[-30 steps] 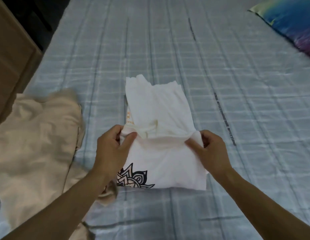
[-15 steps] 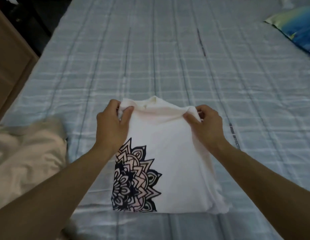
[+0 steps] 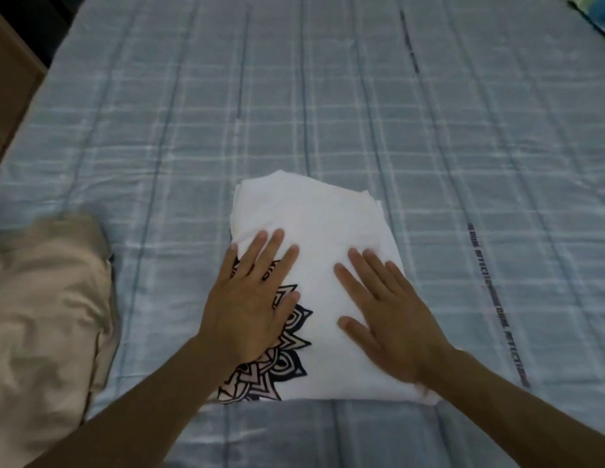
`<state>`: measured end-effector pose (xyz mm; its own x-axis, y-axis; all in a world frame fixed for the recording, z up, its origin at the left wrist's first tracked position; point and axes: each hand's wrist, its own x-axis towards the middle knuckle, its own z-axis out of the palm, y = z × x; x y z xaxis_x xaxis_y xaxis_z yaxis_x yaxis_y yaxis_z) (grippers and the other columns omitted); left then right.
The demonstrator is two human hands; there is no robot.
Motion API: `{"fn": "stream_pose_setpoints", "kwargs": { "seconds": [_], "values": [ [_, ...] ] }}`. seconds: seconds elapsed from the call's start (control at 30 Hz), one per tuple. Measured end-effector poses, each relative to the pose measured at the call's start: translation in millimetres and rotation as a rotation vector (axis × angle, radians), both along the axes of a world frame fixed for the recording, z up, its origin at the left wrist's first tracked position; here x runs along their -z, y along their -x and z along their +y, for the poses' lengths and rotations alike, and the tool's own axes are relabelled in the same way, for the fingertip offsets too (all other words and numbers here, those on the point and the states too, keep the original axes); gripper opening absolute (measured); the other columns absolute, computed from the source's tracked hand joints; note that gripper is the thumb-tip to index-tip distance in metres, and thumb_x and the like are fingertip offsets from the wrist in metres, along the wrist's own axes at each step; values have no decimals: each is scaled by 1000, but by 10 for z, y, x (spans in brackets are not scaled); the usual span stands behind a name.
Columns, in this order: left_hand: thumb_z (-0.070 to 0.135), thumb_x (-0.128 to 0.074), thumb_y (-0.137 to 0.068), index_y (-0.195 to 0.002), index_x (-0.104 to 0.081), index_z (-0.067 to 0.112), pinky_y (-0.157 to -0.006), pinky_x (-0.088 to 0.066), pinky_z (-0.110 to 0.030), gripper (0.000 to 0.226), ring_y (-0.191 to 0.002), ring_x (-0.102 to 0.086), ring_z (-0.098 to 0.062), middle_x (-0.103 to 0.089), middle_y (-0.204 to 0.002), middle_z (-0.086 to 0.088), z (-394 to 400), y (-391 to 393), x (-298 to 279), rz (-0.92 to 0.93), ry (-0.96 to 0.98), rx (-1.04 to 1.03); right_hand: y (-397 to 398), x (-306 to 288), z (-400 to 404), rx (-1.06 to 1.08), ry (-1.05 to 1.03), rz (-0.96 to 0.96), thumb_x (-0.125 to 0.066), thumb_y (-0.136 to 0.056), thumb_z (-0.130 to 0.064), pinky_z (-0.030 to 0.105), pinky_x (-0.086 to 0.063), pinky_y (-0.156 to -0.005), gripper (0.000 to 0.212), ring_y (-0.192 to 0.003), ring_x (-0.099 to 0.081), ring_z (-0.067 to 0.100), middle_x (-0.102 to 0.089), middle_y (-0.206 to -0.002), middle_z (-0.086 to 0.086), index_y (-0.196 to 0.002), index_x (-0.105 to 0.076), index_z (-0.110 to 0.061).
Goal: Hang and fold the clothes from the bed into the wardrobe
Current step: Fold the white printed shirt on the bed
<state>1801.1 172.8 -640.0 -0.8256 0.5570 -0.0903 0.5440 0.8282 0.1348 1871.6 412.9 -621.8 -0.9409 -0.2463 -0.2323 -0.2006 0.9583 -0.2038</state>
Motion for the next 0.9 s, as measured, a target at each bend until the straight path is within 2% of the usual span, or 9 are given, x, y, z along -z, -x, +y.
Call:
{"fn": "stream_pose_setpoints", "kwargs": {
  "seconds": [0.07,0.17,0.23,0.3,0.4,0.5,0.63,0.77,0.9],
  "values": [
    [54,-14,-102,-158,-10,29,-122,-10,-52,61,-153,4,-20,1,-166,1,-22,14,11,-4,10,-4,1,6,114,-32,68,23,-22,-101,-55,44,-8,-124,66,-151,12,16,8,-165,-1,-157,-3,-25],
    [52,-19,-102,-157,-19,25,-121,-12,-55,61,-153,-1,-24,-6,-166,-3,1,-40,-122,-2,35,-17,-32,-53,72,-30,50,25,-20,-100,-56,43,-7,-124,68,-152,11,17,5,-165,2,-157,-8,-22],
    [48,-38,-100,-147,-45,20,-118,-22,-54,55,-151,-18,-29,-26,-162,-8,-50,-182,-224,29,-52,45,-134,-115,21,-79,19,14,-20,-98,-63,43,-5,-124,74,-152,9,20,3,-165,5,-157,-11,-19],
    [42,-59,-92,-121,-66,18,-108,-37,-49,38,-139,-40,-29,-49,-147,-6,-150,-440,-257,87,-229,187,-332,-158,5,-157,6,-1,-28,-95,-71,44,-7,-124,82,-152,3,24,-3,-165,8,-156,-19,-17],
    [53,-70,-81,-111,-68,19,-93,-46,-39,45,-118,-54,-22,-59,-129,2,-298,-843,-239,12,-314,214,-691,-165,12,-202,-17,34,-45,-87,-75,49,-17,-121,91,-151,-13,27,-17,-163,9,-154,-28,-16],
    [42,-74,-75,-127,-63,16,-95,-50,-39,59,-119,-57,-22,-59,-133,2,-339,-987,-196,-54,-215,190,-826,-166,52,-137,-44,88,-70,-80,-54,48,-32,-116,86,-146,-30,27,-31,-158,8,-150,-37,-17],
    [18,-80,-57,-122,-65,12,-87,-54,-39,66,-110,-61,-26,-64,-125,-1,-264,-922,-246,-23,-143,149,-756,-192,24,-29,-17,110,-85,-64,-23,48,-43,-108,86,-137,-46,30,-47,-149,10,-142,-50,-11],
    [-1,-83,-39,-101,-68,15,-65,-54,-32,66,-85,-63,-24,-68,-101,3,-123,-929,-397,-8,-75,75,-768,-260,-64,7,-18,112,-75,-66,3,45,-40,-110,79,-135,-47,31,-49,-147,12,-140,-53,-10],
    [-3,-85,-42,-91,-68,16,-54,-49,-30,55,-74,-62,-24,-67,-85,3,-116,-1045,-531,59,-101,69,-795,-327,-118,63,21,111,-61,-78,4,37,-37,-109,63,-135,-47,28,-50,-146,9,-137,-55,-15]
  ]
}}
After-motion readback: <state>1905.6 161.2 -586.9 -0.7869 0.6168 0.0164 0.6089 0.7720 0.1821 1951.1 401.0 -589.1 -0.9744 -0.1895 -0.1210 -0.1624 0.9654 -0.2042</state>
